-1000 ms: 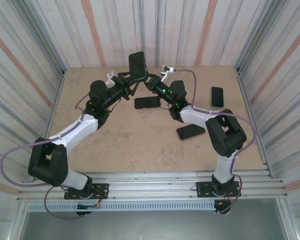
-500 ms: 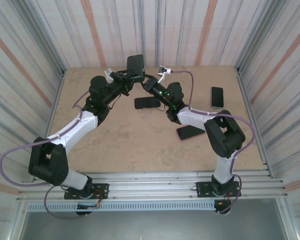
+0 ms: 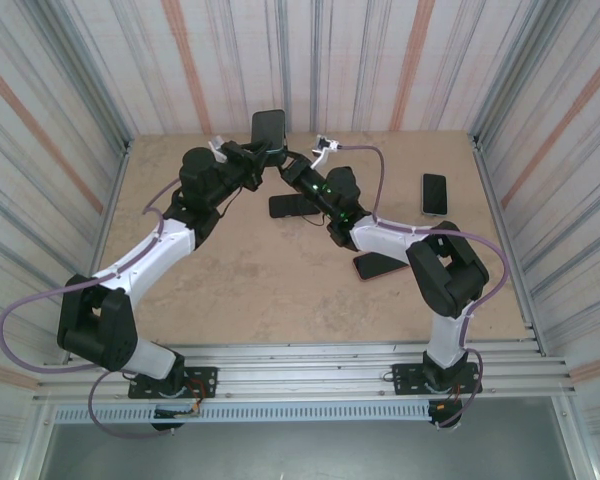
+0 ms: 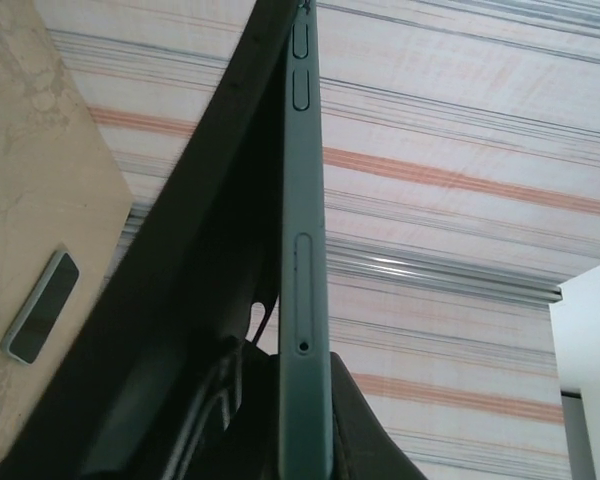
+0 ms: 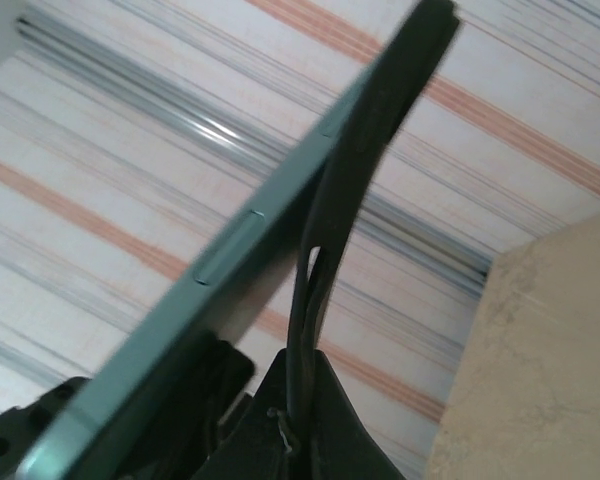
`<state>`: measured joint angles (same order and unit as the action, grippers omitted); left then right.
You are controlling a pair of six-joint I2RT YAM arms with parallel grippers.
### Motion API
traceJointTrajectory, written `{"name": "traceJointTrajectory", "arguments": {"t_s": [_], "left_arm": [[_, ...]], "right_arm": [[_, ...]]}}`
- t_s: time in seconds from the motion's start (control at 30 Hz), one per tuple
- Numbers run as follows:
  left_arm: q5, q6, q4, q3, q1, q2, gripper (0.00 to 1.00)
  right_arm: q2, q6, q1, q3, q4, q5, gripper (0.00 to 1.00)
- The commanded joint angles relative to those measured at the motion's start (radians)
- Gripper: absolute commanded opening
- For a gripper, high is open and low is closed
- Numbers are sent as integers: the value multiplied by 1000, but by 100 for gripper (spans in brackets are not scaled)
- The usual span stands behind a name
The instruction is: Take the phone out of the phone case
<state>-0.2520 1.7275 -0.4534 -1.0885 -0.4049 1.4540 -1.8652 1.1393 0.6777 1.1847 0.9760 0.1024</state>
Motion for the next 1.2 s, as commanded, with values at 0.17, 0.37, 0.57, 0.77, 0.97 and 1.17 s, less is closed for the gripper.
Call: {"name": "traceJointTrajectory", "arguments": {"t_s": [0.17, 0.37, 0.57, 0.77, 0.97, 1.17], "left_arm": [[-9, -65, -30, -67, -3, -32, 2], [12, -92, 8, -45, 8, -69, 2], [2, -120, 39, -36, 29, -90, 2], [-4, -104, -4, -50, -6, -37, 1], [-27, -107, -18, -111, -48, 4, 1], [-11, -99, -9, -87, -55, -16, 1]], "right_arm": [[36, -6, 14, 69, -459, -155, 0], [42, 16, 10, 66, -582, -205, 0], [64, 20, 9, 33, -586, -227, 0], [32, -39, 39, 102, -530, -194, 0], [27, -104, 65, 142, -557, -187, 0], [51, -85, 59, 155, -683, -259, 0]]}}
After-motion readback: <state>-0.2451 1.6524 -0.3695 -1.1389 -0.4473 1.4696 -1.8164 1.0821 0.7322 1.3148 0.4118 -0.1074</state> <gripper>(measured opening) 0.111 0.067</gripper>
